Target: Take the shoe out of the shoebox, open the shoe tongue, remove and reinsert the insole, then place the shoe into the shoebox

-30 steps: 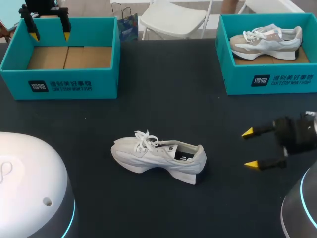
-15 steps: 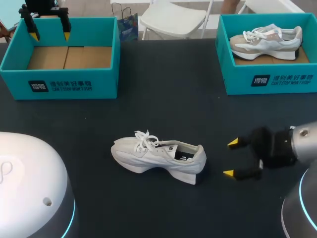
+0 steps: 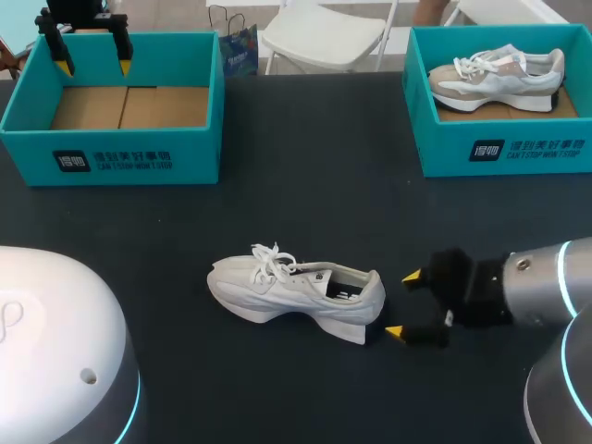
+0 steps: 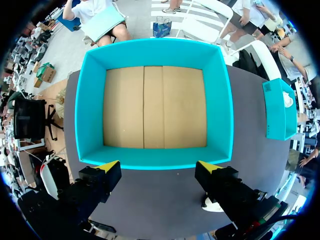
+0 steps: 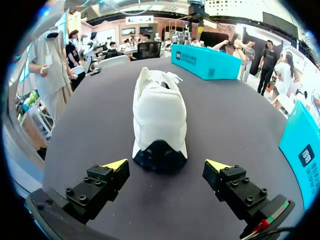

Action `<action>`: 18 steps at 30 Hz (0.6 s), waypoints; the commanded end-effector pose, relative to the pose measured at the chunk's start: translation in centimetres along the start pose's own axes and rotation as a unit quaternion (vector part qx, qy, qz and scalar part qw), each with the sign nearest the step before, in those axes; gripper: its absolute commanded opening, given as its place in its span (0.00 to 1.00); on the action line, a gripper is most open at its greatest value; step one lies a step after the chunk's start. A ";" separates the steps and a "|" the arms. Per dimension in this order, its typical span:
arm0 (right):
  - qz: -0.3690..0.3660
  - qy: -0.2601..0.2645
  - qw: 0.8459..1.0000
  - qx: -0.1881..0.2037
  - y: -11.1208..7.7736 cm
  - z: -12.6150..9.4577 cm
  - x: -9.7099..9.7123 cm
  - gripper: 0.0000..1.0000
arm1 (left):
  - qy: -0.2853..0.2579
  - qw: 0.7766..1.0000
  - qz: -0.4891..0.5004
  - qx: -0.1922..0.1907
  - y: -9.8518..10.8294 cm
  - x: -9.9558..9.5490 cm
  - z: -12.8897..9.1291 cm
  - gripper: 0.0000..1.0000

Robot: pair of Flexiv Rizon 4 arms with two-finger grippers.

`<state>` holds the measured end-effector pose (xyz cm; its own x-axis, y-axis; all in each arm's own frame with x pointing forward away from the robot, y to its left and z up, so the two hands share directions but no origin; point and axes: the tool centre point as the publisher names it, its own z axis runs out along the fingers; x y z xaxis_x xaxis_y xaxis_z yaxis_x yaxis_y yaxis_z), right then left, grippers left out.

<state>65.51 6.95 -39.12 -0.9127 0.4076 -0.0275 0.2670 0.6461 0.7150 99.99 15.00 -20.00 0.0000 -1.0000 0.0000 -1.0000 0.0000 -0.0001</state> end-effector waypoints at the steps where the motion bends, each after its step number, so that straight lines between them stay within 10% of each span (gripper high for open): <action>1: -0.001 -0.012 1.000 0.006 0.9 2.9 0.6 1.00 | 0.000 1.000 0.000 0.000 0.0 0.0 0.0 1.00; 18: 0.003 -0.010 1.000 -0.009 2.9 6.3 0.9 1.00 | 0.000 1.000 0.000 0.000 0.0 0.0 0.0 1.00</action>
<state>67.06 11.90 -40.80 -0.9092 0.4153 -0.0287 0.2622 0.6248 0.7354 99.99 15.00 -20.00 -0.0001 -1.0000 0.0001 -1.0000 0.0001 0.0000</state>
